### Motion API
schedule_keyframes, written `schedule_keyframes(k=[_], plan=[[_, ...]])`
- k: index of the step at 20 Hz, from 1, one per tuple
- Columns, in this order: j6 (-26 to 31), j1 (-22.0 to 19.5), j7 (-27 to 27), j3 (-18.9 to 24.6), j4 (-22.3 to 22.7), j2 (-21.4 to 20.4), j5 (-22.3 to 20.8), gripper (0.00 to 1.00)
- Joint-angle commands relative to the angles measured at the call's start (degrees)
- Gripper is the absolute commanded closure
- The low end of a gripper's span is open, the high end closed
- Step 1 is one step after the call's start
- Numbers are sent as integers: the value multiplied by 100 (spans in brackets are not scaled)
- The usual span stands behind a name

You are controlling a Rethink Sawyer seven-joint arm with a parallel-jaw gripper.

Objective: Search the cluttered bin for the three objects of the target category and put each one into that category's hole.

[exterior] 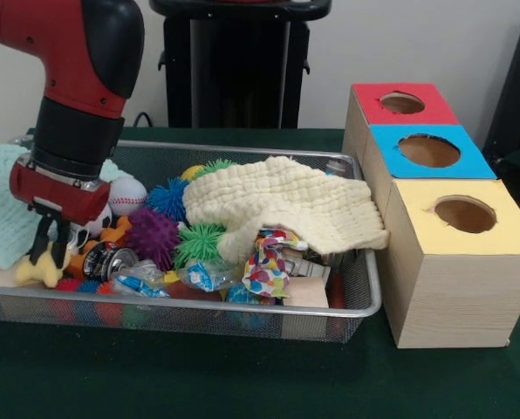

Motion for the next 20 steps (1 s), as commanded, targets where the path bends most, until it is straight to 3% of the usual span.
schedule_keyframes(k=[1, 4, 10, 17, 20], plan=[[932, 21, 456, -1, 12, 616, 140, 100], [740, 14, 412, 78, -37, 602, 100, 100], [1002, 529, 603, -244, -223, 549, 384, 100], [579, 621, 844, -371, 137, 464, 467, 100], [843, 446, 711, -40, 711, -191, 415, 100]])
